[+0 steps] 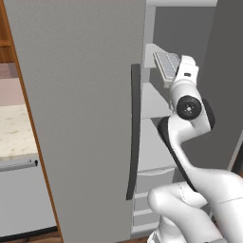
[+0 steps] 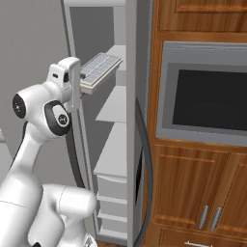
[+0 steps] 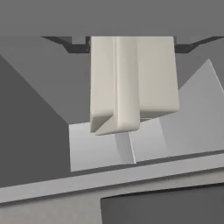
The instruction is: The ice cube tray has been filled with water. Take the tray and place it in the freezer to make ice. Close the freezer door after placing the tray.
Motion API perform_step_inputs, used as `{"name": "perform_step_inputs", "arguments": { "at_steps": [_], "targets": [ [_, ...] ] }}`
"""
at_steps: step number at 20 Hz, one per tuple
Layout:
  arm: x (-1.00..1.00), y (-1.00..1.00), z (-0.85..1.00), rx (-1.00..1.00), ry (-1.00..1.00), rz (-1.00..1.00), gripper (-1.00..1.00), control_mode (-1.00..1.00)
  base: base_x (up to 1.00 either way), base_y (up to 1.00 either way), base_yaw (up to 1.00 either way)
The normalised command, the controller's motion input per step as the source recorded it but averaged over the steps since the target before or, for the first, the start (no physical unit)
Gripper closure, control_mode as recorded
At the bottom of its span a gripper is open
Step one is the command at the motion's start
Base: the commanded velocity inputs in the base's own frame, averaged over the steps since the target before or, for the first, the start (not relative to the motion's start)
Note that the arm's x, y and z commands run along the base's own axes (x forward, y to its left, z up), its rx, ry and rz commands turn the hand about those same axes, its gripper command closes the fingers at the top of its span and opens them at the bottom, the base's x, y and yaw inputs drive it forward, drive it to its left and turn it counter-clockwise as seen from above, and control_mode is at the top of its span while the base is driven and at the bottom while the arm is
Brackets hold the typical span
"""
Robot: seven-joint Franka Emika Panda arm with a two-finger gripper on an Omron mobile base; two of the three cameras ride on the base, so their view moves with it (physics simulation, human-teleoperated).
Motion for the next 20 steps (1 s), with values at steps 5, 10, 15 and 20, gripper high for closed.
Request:
{"name": "perform_step_inputs", "arguments": {
  "at_steps": [5,10,15,20],
  "targets": [
    [0.38,-0.07,0.02,0.00,0.04,0.00,1.00,-1.00,0.00,0.00,0.00],
    [0.40,-0.13,0.00,0.00,0.02,0.00,1.00,-1.00,0.00,0.00,0.00],
    [0.42,-0.24,0.00,0.00,0.01,0.01,1.00,-1.00,0.00,0.00,0.00],
    [0.46,-0.25,0.00,0.00,0.03,0.03,1.00,-1.00,0.00,0.00,0.00]
  ]
}}
